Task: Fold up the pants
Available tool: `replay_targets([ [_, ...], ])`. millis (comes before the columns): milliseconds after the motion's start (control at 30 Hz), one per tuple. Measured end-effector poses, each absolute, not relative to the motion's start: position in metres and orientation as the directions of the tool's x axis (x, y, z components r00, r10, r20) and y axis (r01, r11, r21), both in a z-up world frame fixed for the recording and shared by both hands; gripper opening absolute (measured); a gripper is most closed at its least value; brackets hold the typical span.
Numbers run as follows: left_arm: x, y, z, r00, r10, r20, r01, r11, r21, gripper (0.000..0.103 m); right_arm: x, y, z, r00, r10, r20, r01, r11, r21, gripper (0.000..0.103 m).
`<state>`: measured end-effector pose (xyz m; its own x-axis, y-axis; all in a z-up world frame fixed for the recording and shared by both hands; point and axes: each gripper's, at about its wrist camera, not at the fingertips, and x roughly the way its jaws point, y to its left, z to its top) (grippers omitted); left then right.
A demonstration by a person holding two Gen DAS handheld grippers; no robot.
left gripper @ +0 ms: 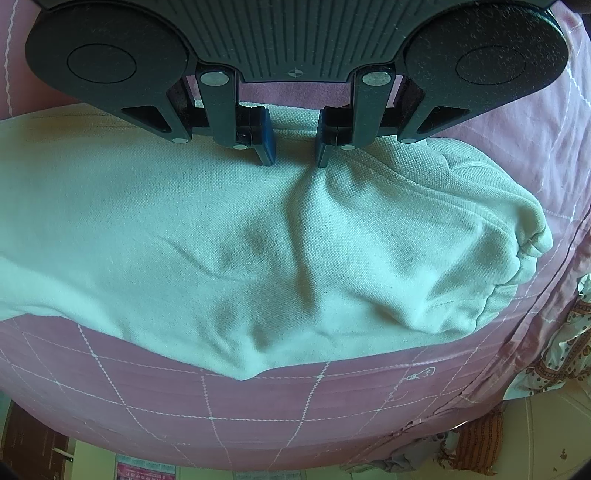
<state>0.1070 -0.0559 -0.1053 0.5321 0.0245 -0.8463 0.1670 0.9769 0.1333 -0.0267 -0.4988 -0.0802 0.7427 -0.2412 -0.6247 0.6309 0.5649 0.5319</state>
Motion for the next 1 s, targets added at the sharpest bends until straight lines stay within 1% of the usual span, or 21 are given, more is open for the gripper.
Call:
replay_targets([
  [33, 0.107, -0.055, -0.105, 0.53, 0.023, -0.848, 0.162, 0.978, 0.128, 0.024, -0.027, -0.502, -0.086, 0.754, -0.219, -0.62, 0.623, 0.537, 0.568, 0.02],
  [100, 0.108, -0.055, -0.104, 0.528, 0.025, -0.849, 0.157, 0.98, 0.126, 0.024, -0.02, -0.503, -0.09, 0.771, -0.195, -0.606, 0.606, 0.516, 0.605, 0.031],
  [133, 0.108, -0.056, -0.105, 0.527, 0.028, -0.849, 0.155, 0.98, 0.129, 0.024, -0.011, -0.505, -0.094, 0.769, -0.174, -0.615, 0.604, 0.513, 0.61, 0.036],
  [233, 0.107, -0.057, -0.105, 0.53, 0.036, -0.847, 0.15, 0.979, 0.136, 0.024, 0.016, -0.508, -0.106, 0.764, -0.117, -0.635, 0.6, 0.492, 0.631, 0.036],
  [300, 0.107, -0.058, -0.105, 0.53, 0.041, -0.847, 0.15, 0.979, 0.141, 0.024, 0.029, -0.511, -0.112, 0.758, -0.123, -0.641, 0.611, 0.479, 0.631, 0.035],
  [367, 0.108, -0.059, -0.105, 0.528, 0.045, -0.848, 0.151, 0.978, 0.146, 0.024, 0.038, -0.515, -0.117, 0.755, -0.139, -0.641, 0.62, 0.468, 0.63, 0.024],
  [400, 0.108, -0.059, -0.105, 0.527, 0.046, -0.848, 0.152, 0.977, 0.148, 0.024, 0.04, -0.517, -0.116, 0.749, -0.16, -0.643, 0.63, 0.471, 0.617, 0.01],
  [433, 0.108, -0.059, -0.105, 0.526, 0.046, -0.849, 0.153, 0.977, 0.148, 0.024, 0.042, -0.517, -0.115, 0.743, -0.18, -0.645, 0.639, 0.478, 0.603, 0.005],
  [467, 0.109, -0.059, -0.105, 0.525, 0.045, -0.85, 0.153, 0.977, 0.146, 0.024, 0.043, -0.515, -0.111, 0.742, -0.195, -0.641, 0.641, 0.485, 0.595, 0.005],
  [533, 0.109, -0.059, -0.105, 0.525, 0.041, -0.85, 0.154, 0.978, 0.142, 0.024, 0.04, -0.507, -0.09, 0.768, -0.24, -0.594, 0.615, 0.533, 0.58, 0.005],
  [633, 0.108, -0.057, -0.104, 0.526, 0.033, -0.85, 0.155, 0.979, 0.134, 0.024, 0.018, -0.48, -0.049, 0.802, -0.33, -0.498, 0.573, 0.659, 0.486, 0.004],
  [667, 0.108, -0.057, -0.104, 0.526, 0.031, -0.85, 0.155, 0.979, 0.131, 0.024, 0.006, -0.473, -0.043, 0.796, -0.355, -0.49, 0.583, 0.666, 0.464, 0.004],
  [700, 0.108, -0.056, -0.105, 0.527, 0.03, -0.849, 0.156, 0.979, 0.131, 0.024, -0.004, -0.47, -0.045, 0.786, -0.362, -0.501, 0.595, 0.665, 0.452, 0.005],
  [733, 0.108, -0.057, -0.105, 0.529, 0.03, -0.848, 0.159, 0.978, 0.134, 0.024, -0.013, -0.469, -0.054, 0.76, -0.363, -0.539, 0.618, 0.661, 0.426, 0.005],
  [800, 0.107, -0.057, -0.105, 0.532, 0.031, -0.846, 0.165, 0.976, 0.14, 0.024, -0.022, -0.476, -0.083, 0.685, -0.343, -0.643, 0.68, 0.619, 0.394, 0.004],
  [833, 0.107, -0.057, -0.105, 0.532, 0.03, -0.846, 0.166, 0.976, 0.139, 0.024, -0.025, -0.48, -0.096, 0.656, -0.326, -0.68, 0.703, 0.592, 0.394, 0.004],
  [900, 0.107, -0.057, -0.105, 0.532, 0.029, -0.846, 0.165, 0.977, 0.137, 0.024, -0.026, -0.484, -0.103, 0.662, -0.311, -0.682, 0.701, 0.579, 0.417, 0.006],
  [933, 0.107, -0.057, -0.105, 0.532, 0.03, -0.846, 0.163, 0.977, 0.138, 0.024, -0.025, -0.485, -0.1, 0.671, -0.316, -0.671, 0.699, 0.573, 0.428, 0.012],
  [1000, 0.107, -0.058, -0.105, 0.533, 0.034, -0.845, 0.16, 0.977, 0.14, 0.024, -0.027, -0.492, -0.094, 0.704, -0.303, -0.642, 0.682, 0.539, 0.494, 0.023],
])
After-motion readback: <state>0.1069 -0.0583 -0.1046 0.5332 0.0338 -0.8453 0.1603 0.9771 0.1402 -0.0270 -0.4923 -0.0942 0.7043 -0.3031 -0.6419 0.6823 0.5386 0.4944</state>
